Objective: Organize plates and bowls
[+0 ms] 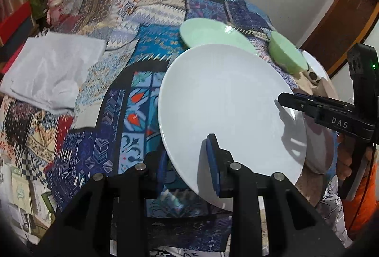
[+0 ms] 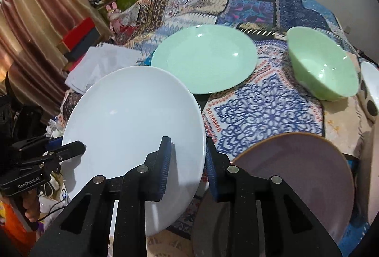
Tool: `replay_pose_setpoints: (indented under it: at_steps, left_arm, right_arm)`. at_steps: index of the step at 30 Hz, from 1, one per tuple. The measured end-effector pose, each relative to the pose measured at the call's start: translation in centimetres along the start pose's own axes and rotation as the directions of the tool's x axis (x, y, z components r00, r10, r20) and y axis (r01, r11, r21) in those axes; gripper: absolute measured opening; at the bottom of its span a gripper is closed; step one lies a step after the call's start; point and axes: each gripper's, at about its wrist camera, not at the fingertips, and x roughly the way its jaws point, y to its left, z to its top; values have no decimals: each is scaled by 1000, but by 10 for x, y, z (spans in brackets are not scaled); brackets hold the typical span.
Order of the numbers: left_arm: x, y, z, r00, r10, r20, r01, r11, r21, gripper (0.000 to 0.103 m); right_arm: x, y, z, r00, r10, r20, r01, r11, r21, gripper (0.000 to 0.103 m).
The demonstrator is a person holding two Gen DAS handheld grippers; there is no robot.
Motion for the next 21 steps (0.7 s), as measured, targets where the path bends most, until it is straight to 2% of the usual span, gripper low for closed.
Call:
replay_pose_setpoints:
  at_steps: [7, 21]
  left_arm:
    - [-11, -28, 8, 999, -20, 31, 18, 999, 48, 30]
    - [-12, -76, 20, 998, -63, 27, 60, 994, 90, 30]
  right_arm:
    - [-24, -15, -3, 999, -20, 38, 18, 999, 36, 26]
    - [-66, -48, -16, 993, -53, 101, 44, 995, 94, 26]
